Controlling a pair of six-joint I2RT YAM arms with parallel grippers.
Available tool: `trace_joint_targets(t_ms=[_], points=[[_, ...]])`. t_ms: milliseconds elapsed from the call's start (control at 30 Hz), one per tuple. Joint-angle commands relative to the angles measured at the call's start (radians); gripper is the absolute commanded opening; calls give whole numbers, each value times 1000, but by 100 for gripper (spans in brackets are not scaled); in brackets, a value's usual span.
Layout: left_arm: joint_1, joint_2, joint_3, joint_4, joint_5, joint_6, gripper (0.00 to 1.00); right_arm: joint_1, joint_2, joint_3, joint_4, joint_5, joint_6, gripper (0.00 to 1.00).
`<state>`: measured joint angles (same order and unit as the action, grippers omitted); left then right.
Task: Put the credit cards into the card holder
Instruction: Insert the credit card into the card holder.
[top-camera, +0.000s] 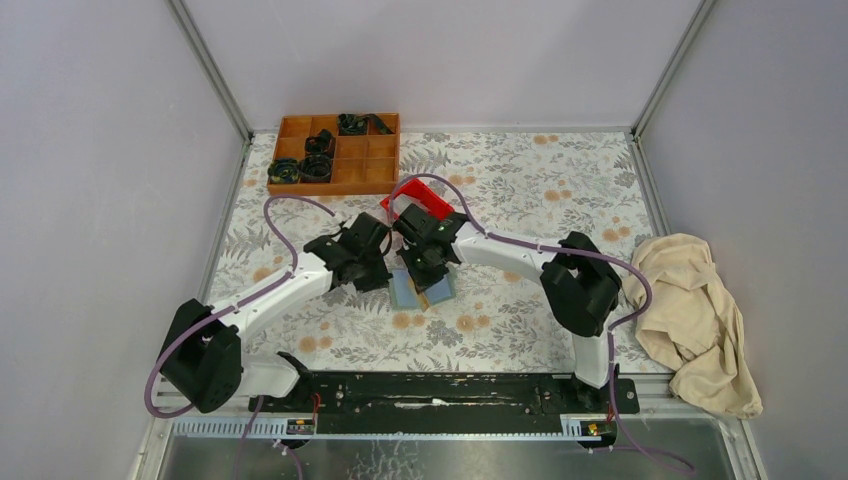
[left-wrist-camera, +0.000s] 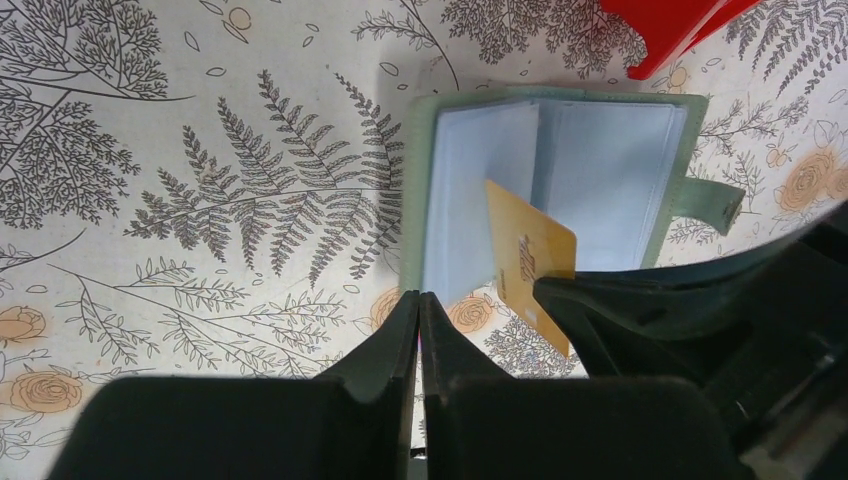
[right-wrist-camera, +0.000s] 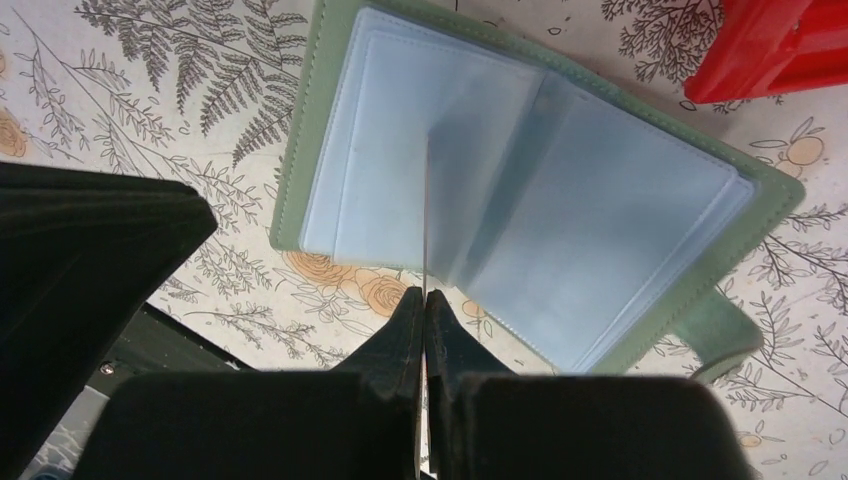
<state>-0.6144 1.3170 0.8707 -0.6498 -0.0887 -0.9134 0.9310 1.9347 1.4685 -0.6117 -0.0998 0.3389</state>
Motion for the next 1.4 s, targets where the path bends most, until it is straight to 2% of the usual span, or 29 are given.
trace_joint_targets(t_ms=[0, 667, 1067, 1367], points=[[4, 3, 15, 31, 25, -16, 8, 14, 15, -9, 46, -26, 18, 0], [4, 177, -44, 237, 77, -18, 9, 17, 46, -19, 72, -45, 32, 0], [4, 172, -139, 364, 86, -83, 8, 9, 44, -44, 90, -57, 64, 0], [6, 208, -186, 377, 71, -109, 8, -30, 1, -77, 108, -61, 76, 0]])
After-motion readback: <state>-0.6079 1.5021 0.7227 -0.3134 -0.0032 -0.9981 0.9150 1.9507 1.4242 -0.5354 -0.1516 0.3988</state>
